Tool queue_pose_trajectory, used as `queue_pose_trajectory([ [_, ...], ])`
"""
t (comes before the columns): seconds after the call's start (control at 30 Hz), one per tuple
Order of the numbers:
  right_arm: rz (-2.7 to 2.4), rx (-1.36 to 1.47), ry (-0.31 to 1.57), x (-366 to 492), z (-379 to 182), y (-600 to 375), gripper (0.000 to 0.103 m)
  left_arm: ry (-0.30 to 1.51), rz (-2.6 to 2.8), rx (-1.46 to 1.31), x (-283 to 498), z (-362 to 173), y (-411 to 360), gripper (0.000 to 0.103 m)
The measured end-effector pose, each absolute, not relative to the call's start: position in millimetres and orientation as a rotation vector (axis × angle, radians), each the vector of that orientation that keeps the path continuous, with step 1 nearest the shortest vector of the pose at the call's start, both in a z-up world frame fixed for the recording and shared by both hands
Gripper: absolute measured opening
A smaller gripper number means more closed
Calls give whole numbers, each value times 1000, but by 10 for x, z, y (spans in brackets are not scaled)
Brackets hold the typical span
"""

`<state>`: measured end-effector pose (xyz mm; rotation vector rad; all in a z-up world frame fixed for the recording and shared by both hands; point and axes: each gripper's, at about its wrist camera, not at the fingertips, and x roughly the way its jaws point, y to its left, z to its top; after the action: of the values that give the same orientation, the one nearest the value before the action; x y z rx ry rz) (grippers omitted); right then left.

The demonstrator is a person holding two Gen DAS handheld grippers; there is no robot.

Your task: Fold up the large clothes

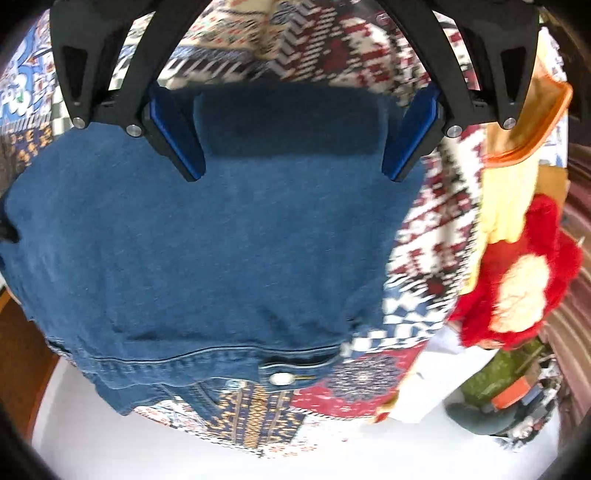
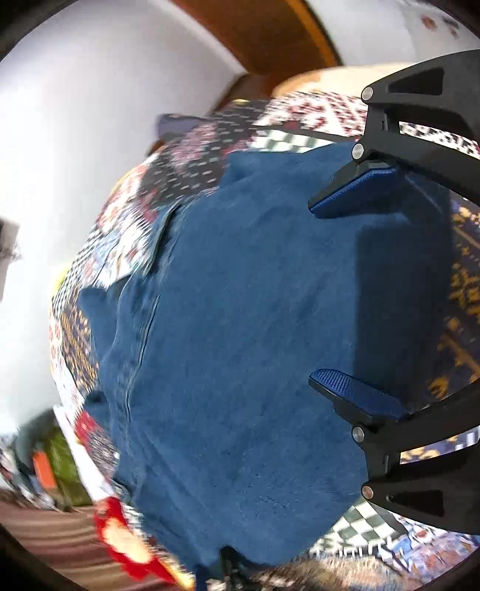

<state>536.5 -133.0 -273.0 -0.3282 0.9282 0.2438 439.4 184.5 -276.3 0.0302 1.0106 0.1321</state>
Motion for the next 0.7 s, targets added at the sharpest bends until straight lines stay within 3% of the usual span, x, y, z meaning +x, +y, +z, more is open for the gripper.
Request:
queue_pose_trajectory([
  [0.43, 224, -77, 988, 5111, -2469, -2045, 84, 989, 289, -175, 3871, -2569, 2419, 100],
  [0.7, 312, 52, 880, 4934, -2073, -1953, 85, 908, 183, -429, 3526, -2435, 2407, 100],
])
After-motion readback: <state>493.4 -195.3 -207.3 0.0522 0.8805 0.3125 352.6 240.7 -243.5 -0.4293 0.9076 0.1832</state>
